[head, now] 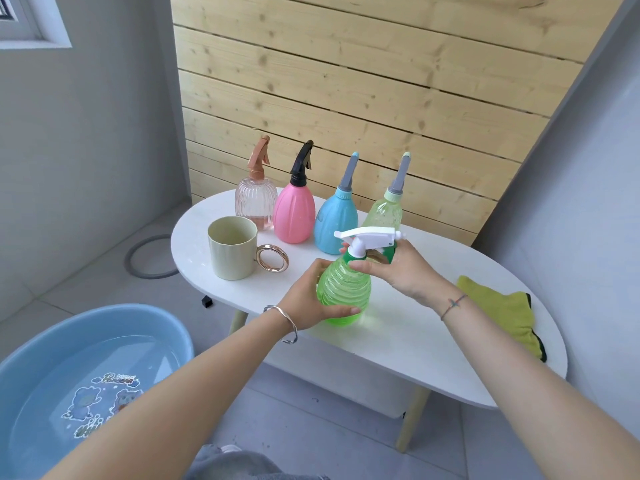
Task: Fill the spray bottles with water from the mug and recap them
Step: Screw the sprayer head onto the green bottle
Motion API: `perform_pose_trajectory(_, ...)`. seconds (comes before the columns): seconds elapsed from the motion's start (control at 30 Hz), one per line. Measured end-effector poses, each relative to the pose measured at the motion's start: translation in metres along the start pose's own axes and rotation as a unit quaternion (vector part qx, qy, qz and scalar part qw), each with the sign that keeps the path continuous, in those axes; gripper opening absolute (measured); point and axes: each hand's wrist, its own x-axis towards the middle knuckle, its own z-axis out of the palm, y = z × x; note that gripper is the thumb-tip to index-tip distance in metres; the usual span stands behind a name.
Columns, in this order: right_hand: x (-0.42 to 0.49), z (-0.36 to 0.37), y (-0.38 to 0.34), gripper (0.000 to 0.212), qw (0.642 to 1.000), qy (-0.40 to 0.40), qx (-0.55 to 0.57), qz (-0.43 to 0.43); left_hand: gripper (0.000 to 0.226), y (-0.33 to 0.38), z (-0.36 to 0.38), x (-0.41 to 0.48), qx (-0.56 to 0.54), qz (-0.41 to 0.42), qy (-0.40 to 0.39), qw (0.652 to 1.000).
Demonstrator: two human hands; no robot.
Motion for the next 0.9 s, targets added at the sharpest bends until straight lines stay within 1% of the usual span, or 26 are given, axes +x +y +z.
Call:
perform_pose_trajectory(0.1, 0.001, 0.009, 0.01, 0.04, 0.996, 0.082, -0.015, -0.021, 0.067, -0.002, 0.005, -0.001, -0.006, -0.001, 0.023, 1.0)
perform_pose_trajectory(0.2, -0.003, 0.02, 0.015, 0.032, 0.987, 0.155, -0.024, -0.035, 0.068, -0.002, 0.01, -0.003, -0.004, 0.006, 0.049, 0.999)
perform_pose_trajectory(0.27, -0.004, 0.024, 0.015, 0.031, 0.981, 0.188, -0.037, -0.037, 0.069, -0.001, 0.013, -0.004, -0.002, 0.002, 0.057, 0.998)
perform_pose_trajectory(0.33, -0.002, 0.02, 0.013, 0.039, 0.983, 0.175, -0.055, -0.027, 0.073, 0.002, 0.013, -0.003, 0.006, -0.013, 0.051, 0.999)
perform_pose_trajectory(0.4, 0.0, 0.006, 0.007, 0.039, 0.994, 0.105, -0.041, -0.012, 0.082, 0.007, 0.007, 0.001, 0.035, -0.017, 0.018, 0.999)
perform_pose_trajectory(0.47, 0.0, -0.013, -0.005, 0.037, 1.0, -0.006, -0.028, 0.011, 0.094, 0.013, -0.003, 0.008, 0.082, -0.001, -0.057, 0.995)
perform_pose_trajectory(0.5, 0.0, -0.02, -0.01, 0.037, 0.998, -0.054, -0.033, 0.023, 0.097, 0.016, -0.009, 0.012, 0.096, 0.003, -0.103, 0.99)
perform_pose_trajectory(0.57, 0.004, -0.028, -0.016, 0.037, 0.992, -0.109, -0.048, 0.042, 0.099, 0.021, -0.017, 0.021, 0.114, -0.009, -0.175, 0.978)
perform_pose_trajectory(0.63, 0.009, -0.029, -0.013, 0.037, 0.993, -0.102, -0.046, 0.04, 0.103, 0.022, -0.018, 0.026, 0.133, -0.014, -0.184, 0.974)
perform_pose_trajectory(0.73, 0.006, -0.021, -0.001, 0.035, 0.999, -0.043, -0.007, 0.024, 0.102, 0.015, -0.014, 0.024, 0.115, -0.006, -0.147, 0.982)
perform_pose_trajectory(0.8, 0.0, -0.014, 0.005, 0.033, 1.0, -0.007, 0.008, 0.01, 0.099, 0.012, -0.01, 0.021, 0.103, 0.014, -0.124, 0.987)
perform_pose_trajectory(0.9, -0.004, -0.006, 0.009, 0.033, 0.999, 0.029, 0.027, -0.001, 0.094, 0.01, -0.006, 0.019, 0.088, 0.028, -0.105, 0.99)
